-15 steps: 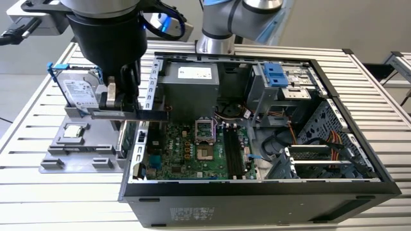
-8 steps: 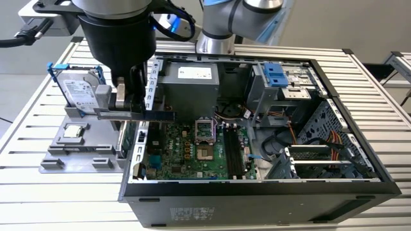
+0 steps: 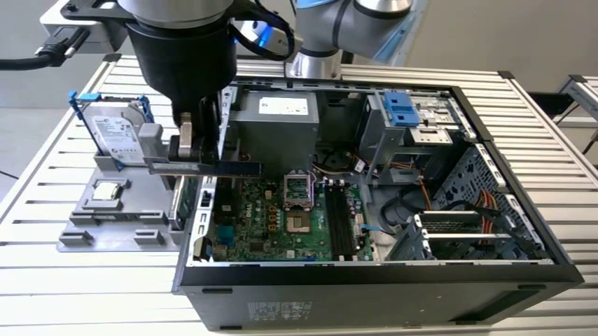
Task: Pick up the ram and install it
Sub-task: 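Pick up the ram and move it above insertion slot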
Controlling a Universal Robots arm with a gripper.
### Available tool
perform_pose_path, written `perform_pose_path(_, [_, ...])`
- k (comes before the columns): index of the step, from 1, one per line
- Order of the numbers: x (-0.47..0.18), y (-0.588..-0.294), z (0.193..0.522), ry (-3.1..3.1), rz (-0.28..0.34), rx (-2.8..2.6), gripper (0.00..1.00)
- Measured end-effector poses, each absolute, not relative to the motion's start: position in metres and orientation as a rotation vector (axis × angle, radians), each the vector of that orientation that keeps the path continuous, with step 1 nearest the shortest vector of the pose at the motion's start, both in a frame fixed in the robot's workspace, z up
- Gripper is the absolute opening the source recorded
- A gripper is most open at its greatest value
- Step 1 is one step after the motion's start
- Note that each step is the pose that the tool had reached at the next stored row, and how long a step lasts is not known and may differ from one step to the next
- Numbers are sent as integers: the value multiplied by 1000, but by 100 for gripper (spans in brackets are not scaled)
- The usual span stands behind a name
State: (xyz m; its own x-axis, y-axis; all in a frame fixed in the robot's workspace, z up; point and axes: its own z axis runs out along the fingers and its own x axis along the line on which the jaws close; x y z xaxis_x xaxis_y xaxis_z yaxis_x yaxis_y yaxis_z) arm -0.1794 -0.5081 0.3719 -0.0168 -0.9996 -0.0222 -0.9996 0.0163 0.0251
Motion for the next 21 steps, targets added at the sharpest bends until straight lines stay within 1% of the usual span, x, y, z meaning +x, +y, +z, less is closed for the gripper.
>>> perform_pose_path(21, [-148,-511,372,-2238,-53,2201,0])
